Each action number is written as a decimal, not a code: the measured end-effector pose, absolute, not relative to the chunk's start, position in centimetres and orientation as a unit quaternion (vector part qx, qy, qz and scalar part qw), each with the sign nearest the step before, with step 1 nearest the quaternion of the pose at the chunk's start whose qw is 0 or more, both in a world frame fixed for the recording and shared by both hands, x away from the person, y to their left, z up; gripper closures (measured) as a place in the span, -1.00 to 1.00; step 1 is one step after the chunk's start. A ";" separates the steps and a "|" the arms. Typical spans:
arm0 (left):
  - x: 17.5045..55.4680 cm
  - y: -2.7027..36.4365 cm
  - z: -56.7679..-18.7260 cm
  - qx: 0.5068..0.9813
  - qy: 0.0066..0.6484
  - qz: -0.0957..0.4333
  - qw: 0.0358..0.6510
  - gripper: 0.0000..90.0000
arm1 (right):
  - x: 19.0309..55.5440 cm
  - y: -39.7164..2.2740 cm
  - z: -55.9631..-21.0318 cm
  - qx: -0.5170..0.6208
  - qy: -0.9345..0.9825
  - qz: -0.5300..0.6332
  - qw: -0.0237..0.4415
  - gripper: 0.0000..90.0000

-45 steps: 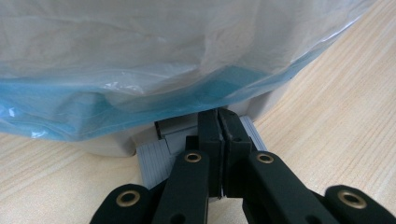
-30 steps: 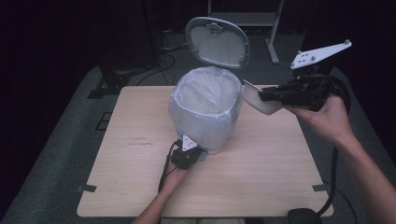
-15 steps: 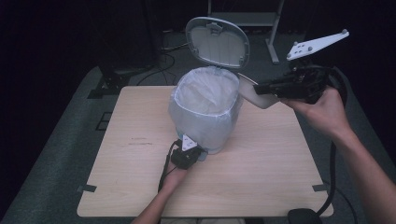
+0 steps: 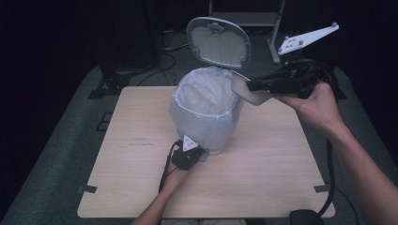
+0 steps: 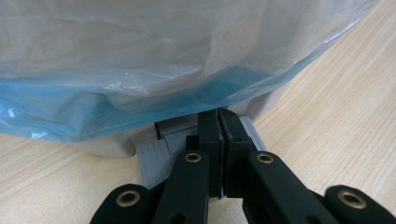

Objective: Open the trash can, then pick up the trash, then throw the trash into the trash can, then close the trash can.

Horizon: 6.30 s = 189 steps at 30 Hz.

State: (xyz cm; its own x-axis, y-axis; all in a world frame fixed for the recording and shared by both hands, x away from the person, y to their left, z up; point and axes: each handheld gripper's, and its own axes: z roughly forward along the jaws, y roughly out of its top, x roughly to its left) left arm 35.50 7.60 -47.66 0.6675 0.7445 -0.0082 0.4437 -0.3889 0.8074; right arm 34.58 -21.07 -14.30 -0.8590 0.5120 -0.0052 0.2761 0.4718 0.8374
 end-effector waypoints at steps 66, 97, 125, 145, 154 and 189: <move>35.6 7.7 -47.6 0.815 0.362 0.179 0.415 0.98 | 41.2 -11.7 -15.1 0.199 0.864 0.450 0.103 0.75; 35.5 7.7 -47.7 0.814 0.361 0.182 0.417 0.98 | 38.5 -21.5 -20.8 0.259 0.850 0.452 0.082 0.15; 35.6 7.6 -47.7 0.816 0.358 0.183 0.415 0.98 | 35.8 -30.2 -30.2 0.353 0.810 0.462 0.081 -0.12; 35.7 7.6 -47.6 0.819 0.354 0.182 0.412 0.98 | 35.4 -31.6 -35.5 0.387 0.798 0.456 0.077 -0.14; 35.7 7.6 -47.5 0.820 0.354 0.180 0.413 0.98 | 35.1 -32.1 -36.9 0.396 0.794 0.453 0.084 -0.15; 33.8 13.4 -43.6 0.806 0.346 0.151 0.457 0.40 | 34.2 -32.2 -41.5 0.411 0.794 0.438 0.090 -0.23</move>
